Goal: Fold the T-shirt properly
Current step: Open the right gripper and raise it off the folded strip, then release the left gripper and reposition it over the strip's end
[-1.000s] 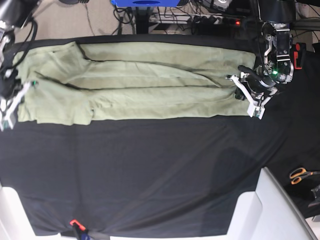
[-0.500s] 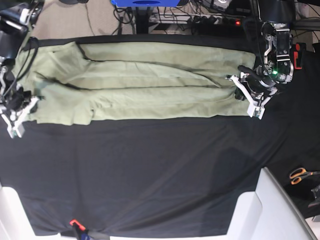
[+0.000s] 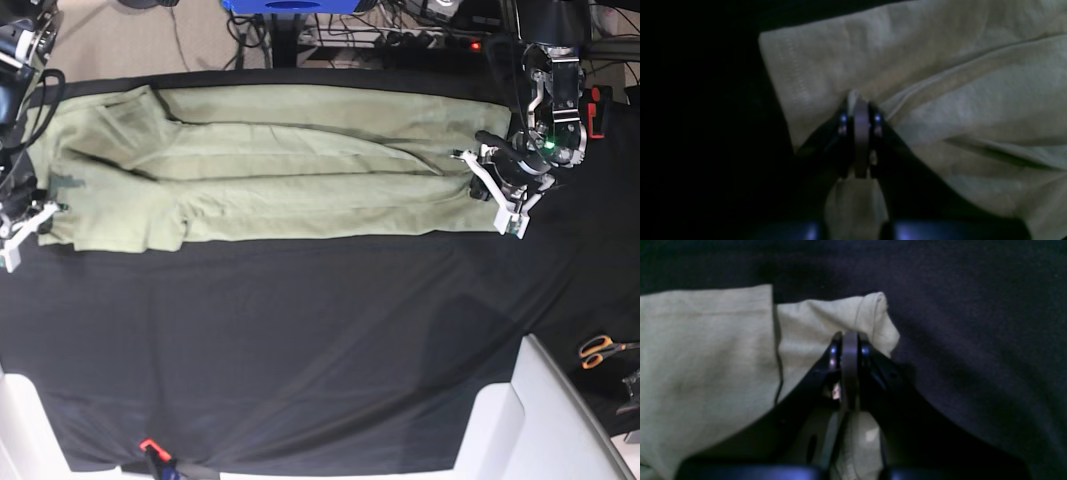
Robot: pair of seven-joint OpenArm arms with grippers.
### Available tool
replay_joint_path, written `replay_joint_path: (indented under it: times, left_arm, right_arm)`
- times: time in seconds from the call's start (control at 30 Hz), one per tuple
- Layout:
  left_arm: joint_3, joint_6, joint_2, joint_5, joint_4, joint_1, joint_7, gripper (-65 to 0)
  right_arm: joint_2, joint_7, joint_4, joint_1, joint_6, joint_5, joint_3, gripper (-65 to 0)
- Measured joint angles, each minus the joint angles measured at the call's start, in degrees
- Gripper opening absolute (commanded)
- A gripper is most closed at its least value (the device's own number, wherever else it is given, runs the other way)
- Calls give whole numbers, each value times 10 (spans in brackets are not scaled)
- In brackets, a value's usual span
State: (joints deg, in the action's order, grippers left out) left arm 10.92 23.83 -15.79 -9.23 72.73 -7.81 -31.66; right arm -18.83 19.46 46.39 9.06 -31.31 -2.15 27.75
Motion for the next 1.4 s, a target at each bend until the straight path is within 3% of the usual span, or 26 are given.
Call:
replay_joint_path:
  times: [0.13,0.3,0.43,0.5,0.77,0.87,0.97,1.03,1.13,1.23,1.4]
  left_arm:
    - [-1,0,-1,0,0,0,0,-650]
    - [-1,0,-1,-2,2,0,-1,-650]
    - [0,0,-1,-2,3,-2,-4,-650]
    - [0,-1,-1,-4,9,-8,0,-555]
    - [20,5,4,2,146,-98,-34,-12]
    - [66,2,-1,-49,210,-122,-29,0]
    - [114,2,-14,-164,258,-153,-30,0]
    - [151,30,-28,-266,266,-179,-28,0]
    - [174,107,-50,-366,227,-198,-25,0]
    - [175,158,-45,-362,121,-172,-29,0]
    - [175,156,-35,-362,-39,-110,-26,0]
  right_arm:
    - [3,2,8,-1,46,0,0,-633]
    - [14,-2,113,-30,115,0,4,-629]
    - [36,1,200,-70,121,0,3,-627]
    - [42,6,213,-76,119,0,0,-627]
    - [45,3,223,-80,120,-1,-1,-627]
    - [45,2,223,-90,121,-3,-2,-627]
    - [50,2,224,-106,120,-1,-3,-627]
    - [54,2,229,-120,117,-2,-4,-627]
    - [56,2,240,-139,120,-2,-3,-627]
    - [64,2,256,-155,118,-2,-3,-627]
    - [67,2,272,-169,118,-3,-3,-627]
